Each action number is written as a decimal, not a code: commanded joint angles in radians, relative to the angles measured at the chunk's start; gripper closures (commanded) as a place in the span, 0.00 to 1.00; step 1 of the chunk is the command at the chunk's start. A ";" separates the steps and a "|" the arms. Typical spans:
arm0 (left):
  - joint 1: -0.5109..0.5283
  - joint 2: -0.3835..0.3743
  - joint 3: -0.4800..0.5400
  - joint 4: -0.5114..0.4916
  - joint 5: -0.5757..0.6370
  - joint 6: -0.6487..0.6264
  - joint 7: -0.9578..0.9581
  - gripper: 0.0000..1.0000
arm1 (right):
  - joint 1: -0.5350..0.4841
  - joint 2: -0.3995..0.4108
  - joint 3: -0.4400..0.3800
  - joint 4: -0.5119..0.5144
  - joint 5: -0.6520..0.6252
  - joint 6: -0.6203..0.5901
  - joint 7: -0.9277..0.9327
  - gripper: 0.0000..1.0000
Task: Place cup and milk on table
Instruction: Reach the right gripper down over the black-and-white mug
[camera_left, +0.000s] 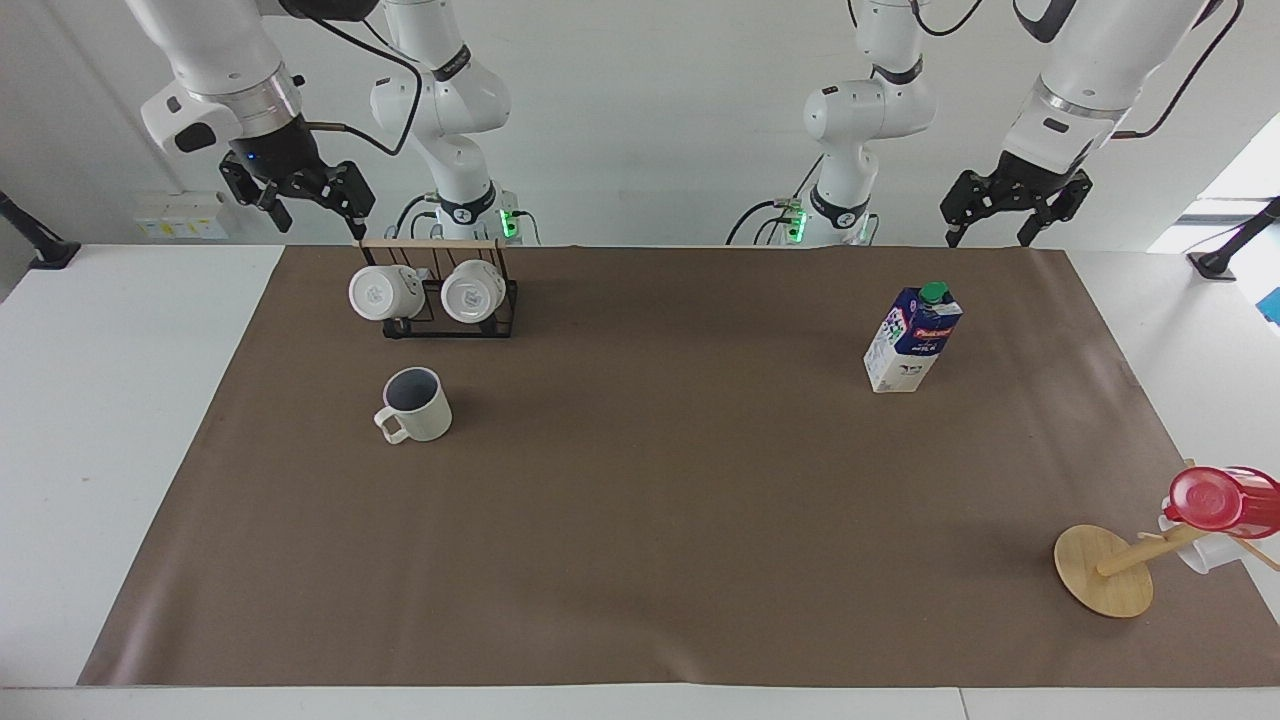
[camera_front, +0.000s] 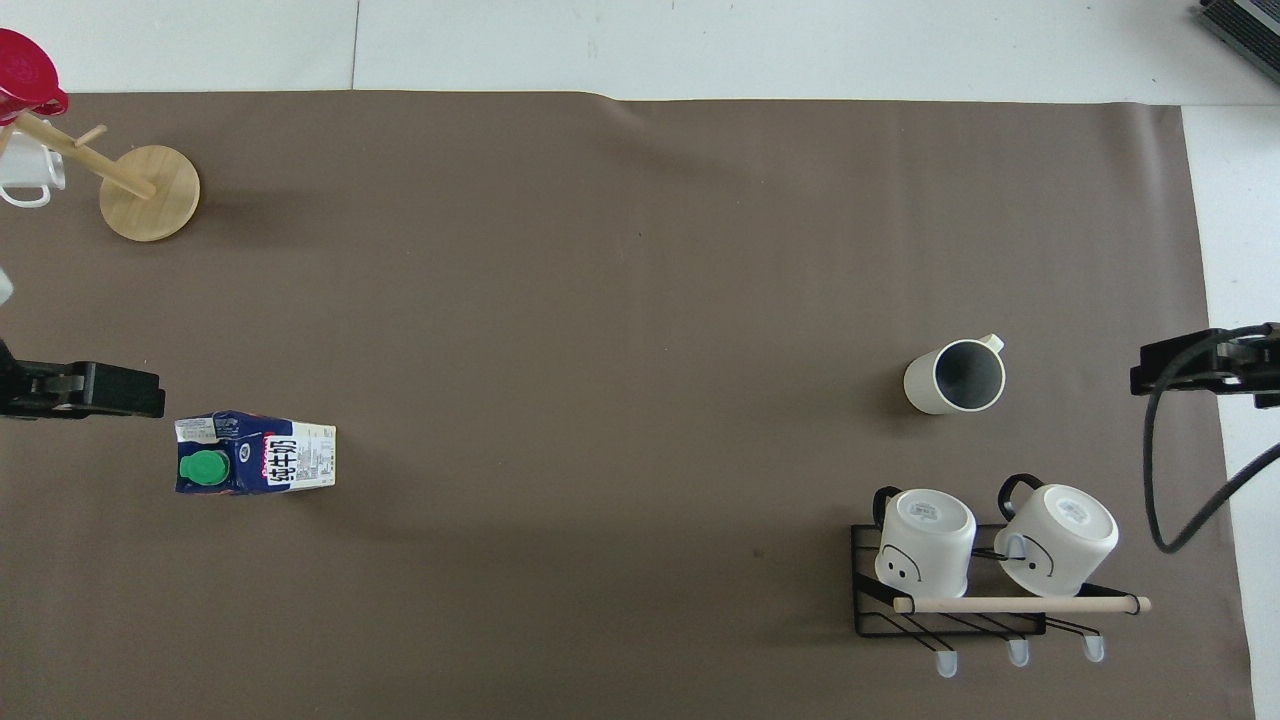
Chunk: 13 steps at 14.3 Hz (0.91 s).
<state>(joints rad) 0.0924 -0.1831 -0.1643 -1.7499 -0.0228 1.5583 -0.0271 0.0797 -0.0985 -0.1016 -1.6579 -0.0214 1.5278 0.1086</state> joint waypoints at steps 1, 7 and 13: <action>0.018 -0.001 -0.011 0.017 -0.012 -0.020 -0.002 0.00 | -0.012 -0.026 0.007 -0.133 0.055 0.144 -0.021 0.00; 0.020 -0.001 -0.011 0.017 -0.012 -0.020 -0.002 0.00 | 0.006 0.081 0.016 -0.238 0.055 0.348 -0.021 0.00; 0.020 -0.001 -0.011 0.017 -0.012 -0.020 -0.002 0.00 | 0.066 0.158 0.016 -0.344 0.057 0.566 -0.014 0.00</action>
<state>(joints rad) 0.0924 -0.1831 -0.1643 -1.7499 -0.0228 1.5583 -0.0271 0.1463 0.0642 -0.0861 -1.9489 0.0166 2.0271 0.1086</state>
